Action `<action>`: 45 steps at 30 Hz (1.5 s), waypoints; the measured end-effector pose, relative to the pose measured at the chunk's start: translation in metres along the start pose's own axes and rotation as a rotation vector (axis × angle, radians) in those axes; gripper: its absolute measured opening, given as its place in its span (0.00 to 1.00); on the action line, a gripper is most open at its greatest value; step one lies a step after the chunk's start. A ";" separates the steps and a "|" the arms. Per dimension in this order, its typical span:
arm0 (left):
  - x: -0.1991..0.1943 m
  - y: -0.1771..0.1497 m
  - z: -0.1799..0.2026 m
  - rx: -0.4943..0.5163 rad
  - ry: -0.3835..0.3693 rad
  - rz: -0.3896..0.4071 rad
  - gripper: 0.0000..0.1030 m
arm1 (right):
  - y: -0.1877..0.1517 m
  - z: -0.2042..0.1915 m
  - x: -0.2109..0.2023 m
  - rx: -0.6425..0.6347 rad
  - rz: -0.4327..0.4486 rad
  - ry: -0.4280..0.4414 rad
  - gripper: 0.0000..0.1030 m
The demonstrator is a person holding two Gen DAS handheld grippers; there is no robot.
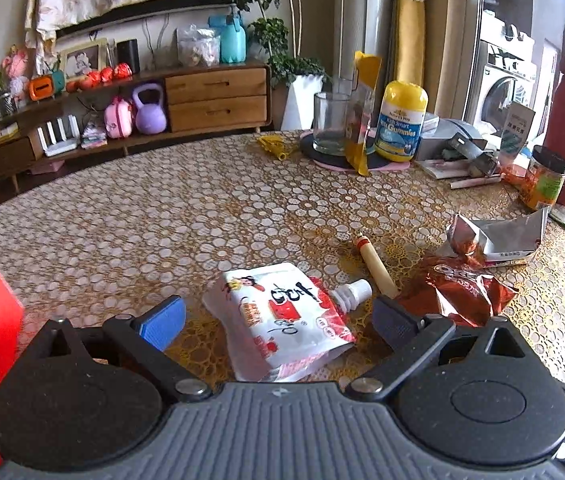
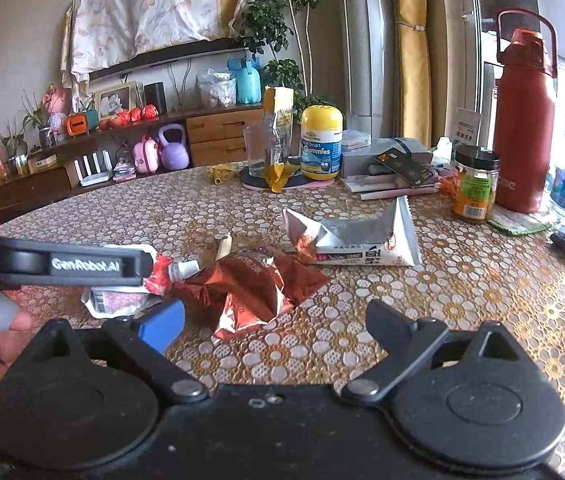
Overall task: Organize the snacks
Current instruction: 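Move both tools toward the white-and-red pouch and red chip bag, then grasp the white-and-red pouch with the left tool while the right grasps the red chip bag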
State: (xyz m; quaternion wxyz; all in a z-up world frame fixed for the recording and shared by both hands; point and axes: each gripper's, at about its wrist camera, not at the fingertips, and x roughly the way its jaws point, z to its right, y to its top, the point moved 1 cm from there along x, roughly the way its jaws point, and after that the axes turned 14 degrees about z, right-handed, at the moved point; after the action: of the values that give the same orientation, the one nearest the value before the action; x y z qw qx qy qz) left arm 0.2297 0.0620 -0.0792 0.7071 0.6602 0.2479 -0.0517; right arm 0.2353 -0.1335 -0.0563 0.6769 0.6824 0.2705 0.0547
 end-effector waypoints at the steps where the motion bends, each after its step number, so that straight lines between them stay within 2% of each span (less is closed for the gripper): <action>1: 0.004 0.000 0.000 -0.003 -0.001 -0.003 0.97 | 0.001 0.001 0.003 -0.001 0.000 0.001 0.94; 7: 0.023 -0.005 0.003 0.040 0.018 -0.039 0.97 | 0.001 0.000 0.018 -0.018 -0.013 0.034 0.95; 18: 0.034 -0.015 -0.010 -0.007 -0.019 -0.057 0.97 | 0.002 -0.011 0.050 -0.144 -0.028 0.059 0.98; 23: 0.033 -0.015 -0.013 -0.026 -0.039 -0.056 0.88 | 0.002 -0.010 0.059 -0.167 -0.027 0.074 1.00; 28: 0.032 -0.015 -0.016 -0.037 -0.043 -0.060 0.87 | -0.002 -0.009 0.068 -0.155 -0.041 0.089 1.00; 30: 0.028 -0.016 -0.017 -0.041 -0.040 -0.062 0.87 | -0.006 -0.011 0.072 -0.156 -0.076 0.122 1.00; 35: 0.018 -0.018 -0.022 -0.054 -0.041 -0.062 0.84 | -0.008 -0.017 0.067 -0.160 -0.083 0.132 0.89; 42: -0.002 -0.020 -0.022 -0.062 -0.035 -0.052 0.83 | -0.008 -0.016 0.051 -0.117 -0.067 0.148 0.60; 43: -0.006 -0.020 -0.022 -0.065 -0.032 -0.047 0.75 | -0.007 -0.016 0.051 -0.116 -0.068 0.147 0.59; 45: -0.015 -0.021 -0.023 -0.068 -0.034 -0.044 0.75 | -0.008 -0.016 0.045 -0.102 -0.067 0.144 0.57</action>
State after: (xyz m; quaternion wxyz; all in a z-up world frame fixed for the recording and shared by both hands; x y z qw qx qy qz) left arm 0.2022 0.0774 -0.0920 0.7320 0.6292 0.2518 -0.0701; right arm 0.2639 -0.0998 -0.0754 0.6910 0.6320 0.3378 0.0947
